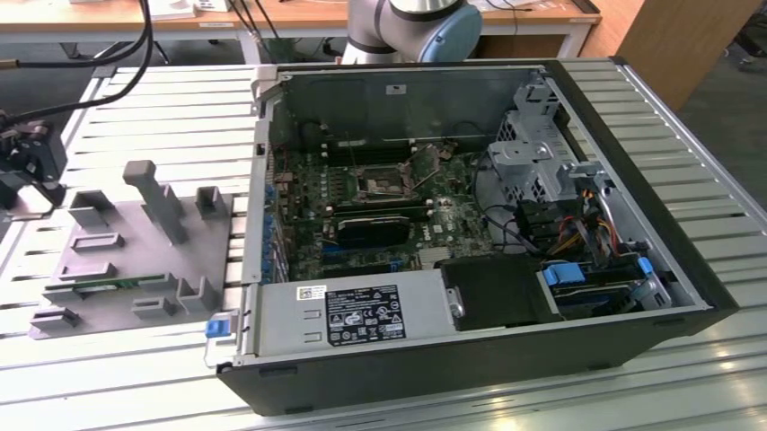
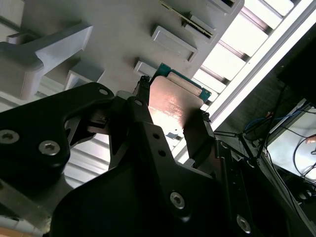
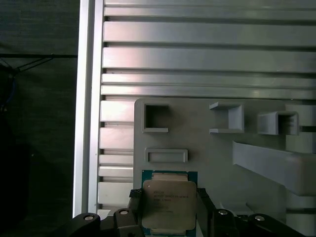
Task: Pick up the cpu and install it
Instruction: 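Pick up the cpu and move it towards the insertion slot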
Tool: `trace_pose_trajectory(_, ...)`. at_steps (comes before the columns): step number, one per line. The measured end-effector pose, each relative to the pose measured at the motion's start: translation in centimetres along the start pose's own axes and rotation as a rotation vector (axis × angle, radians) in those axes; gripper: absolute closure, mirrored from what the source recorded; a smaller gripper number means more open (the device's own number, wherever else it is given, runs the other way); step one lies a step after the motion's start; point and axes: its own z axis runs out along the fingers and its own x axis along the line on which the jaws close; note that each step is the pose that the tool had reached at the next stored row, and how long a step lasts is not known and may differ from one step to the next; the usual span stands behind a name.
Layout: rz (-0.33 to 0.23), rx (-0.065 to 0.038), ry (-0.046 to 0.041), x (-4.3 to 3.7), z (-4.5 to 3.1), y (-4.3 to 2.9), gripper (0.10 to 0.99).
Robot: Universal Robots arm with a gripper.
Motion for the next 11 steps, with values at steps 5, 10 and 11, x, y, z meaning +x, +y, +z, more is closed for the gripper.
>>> trace_pose_trajectory(5, 0.0, 0.0, 0.0, 0.0, -0.18, 0.01, 0.561)
trace_pose_trajectory(10, 0.0, 0.0, 0.0, 0.0, -0.36, 0.02, 0.561)
trace_pose_trajectory(11, 0.0, 0.0, 0.0, 0.0, -0.39, 0.02, 0.561)
